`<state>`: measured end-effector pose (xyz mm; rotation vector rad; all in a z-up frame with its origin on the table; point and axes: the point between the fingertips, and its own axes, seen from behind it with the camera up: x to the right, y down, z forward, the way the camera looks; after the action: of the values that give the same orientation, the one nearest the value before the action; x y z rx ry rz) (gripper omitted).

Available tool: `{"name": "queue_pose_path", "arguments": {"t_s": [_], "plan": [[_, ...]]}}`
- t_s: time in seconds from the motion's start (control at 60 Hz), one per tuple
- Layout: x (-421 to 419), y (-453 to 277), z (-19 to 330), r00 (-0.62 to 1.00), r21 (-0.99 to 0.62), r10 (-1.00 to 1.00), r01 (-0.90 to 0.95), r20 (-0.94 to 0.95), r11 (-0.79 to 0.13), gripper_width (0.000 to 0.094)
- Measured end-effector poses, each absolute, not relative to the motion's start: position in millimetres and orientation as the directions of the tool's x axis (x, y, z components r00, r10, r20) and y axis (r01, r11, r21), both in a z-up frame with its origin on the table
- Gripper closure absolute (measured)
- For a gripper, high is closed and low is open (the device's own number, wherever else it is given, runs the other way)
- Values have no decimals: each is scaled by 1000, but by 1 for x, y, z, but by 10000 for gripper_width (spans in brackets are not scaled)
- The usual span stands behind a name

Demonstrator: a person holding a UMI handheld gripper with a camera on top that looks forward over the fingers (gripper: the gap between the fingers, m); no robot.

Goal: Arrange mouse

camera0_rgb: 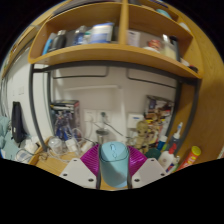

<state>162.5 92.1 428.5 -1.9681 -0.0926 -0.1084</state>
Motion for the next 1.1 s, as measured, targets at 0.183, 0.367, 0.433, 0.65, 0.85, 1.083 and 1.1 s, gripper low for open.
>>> {"name": "queue_pose_path", "arguments": {"t_s": [0.183, 0.367, 0.433, 0.65, 0.85, 1.083, 1.1], "plan": [[291, 69, 372, 989, -866, -47, 97, 137, -491, 583], [349, 35, 264, 992, -761, -56, 53, 117, -647, 586], [356, 27, 230, 992, -718, -50, 49, 117, -694, 584], [363, -5, 152, 994, -621, -50, 20, 96, -784, 584], [362, -8, 136, 994, -636, -89, -25, 69, -771, 509], [368, -10, 139, 987, -604, -127, -43, 97, -796, 118], [368, -12, 142, 987, -604, -122, -35, 104, -797, 71]]}}
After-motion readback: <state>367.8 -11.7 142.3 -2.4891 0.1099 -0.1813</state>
